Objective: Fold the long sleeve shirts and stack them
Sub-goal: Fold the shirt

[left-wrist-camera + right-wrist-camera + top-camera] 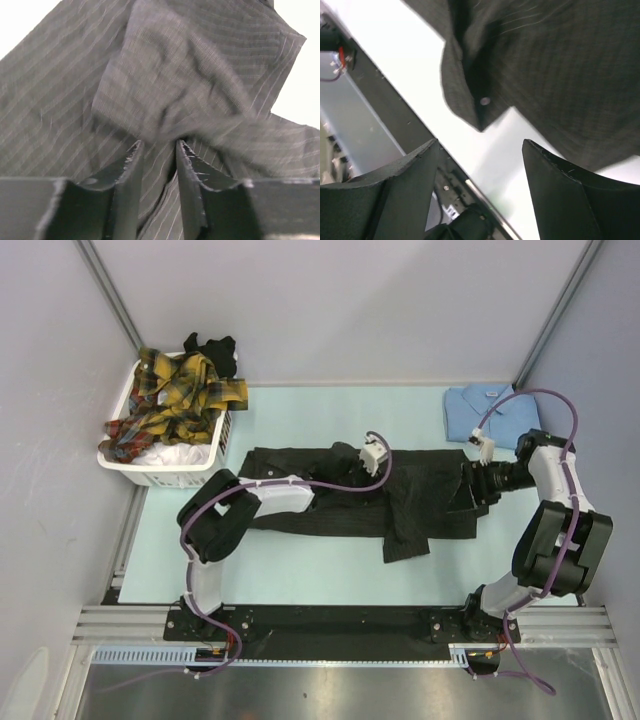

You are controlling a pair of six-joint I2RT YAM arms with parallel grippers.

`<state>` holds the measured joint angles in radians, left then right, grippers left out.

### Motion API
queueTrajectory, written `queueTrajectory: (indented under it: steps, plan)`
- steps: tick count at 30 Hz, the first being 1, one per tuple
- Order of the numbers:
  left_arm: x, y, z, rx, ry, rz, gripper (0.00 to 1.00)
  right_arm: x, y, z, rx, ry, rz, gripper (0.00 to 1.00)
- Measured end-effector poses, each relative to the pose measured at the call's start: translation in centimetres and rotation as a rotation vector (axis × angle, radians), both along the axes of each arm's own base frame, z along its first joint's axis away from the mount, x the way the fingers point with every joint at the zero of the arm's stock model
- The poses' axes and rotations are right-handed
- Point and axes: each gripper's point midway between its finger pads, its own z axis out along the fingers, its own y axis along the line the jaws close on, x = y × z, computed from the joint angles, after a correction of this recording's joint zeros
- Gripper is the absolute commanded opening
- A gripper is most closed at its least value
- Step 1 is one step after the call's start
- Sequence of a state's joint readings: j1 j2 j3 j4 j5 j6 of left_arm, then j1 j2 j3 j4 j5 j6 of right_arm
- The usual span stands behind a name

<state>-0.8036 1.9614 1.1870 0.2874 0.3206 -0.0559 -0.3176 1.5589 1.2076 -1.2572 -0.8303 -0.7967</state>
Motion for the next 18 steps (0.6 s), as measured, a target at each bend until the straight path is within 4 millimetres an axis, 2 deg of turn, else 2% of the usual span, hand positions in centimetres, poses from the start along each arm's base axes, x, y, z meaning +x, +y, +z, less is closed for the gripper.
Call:
queueTrajectory:
  steps: [4, 9, 12, 15, 16, 18]
  plan:
    - [-0.2, 1.8, -0.8, -0.027, 0.077, 0.015, 0.42, -1.8, 1.9, -0.7, 0.036, 0.033, 0.039, 0.73]
    - [0.9, 3.2, 1.6, -0.101, 0.105, 0.028, 0.5, -3.1, 5.4, -1.4, 0.031, 0.051, 0.191, 0.75]
    - [1.8, 4.7, 3.5, -0.143, 0.093, 0.037, 0.56, -3.3, 6.8, -2.8, -0.027, 0.053, 0.294, 0.72]
    - [2.6, 6.7, 5.4, -0.174, 0.075, 0.058, 0.57, -3.6, 7.7, -4.0, -0.059, 0.064, 0.359, 0.46]
    - [2.9, 7.6, 6.0, -0.183, 0.066, 0.073, 0.57, -3.6, 7.8, -4.3, -0.063, 0.068, 0.367, 0.3]
    - [3.6, 9.6, 7.5, -0.196, 0.048, 0.105, 0.57, -3.6, 8.0, -4.6, -0.068, 0.073, 0.378, 0.19]
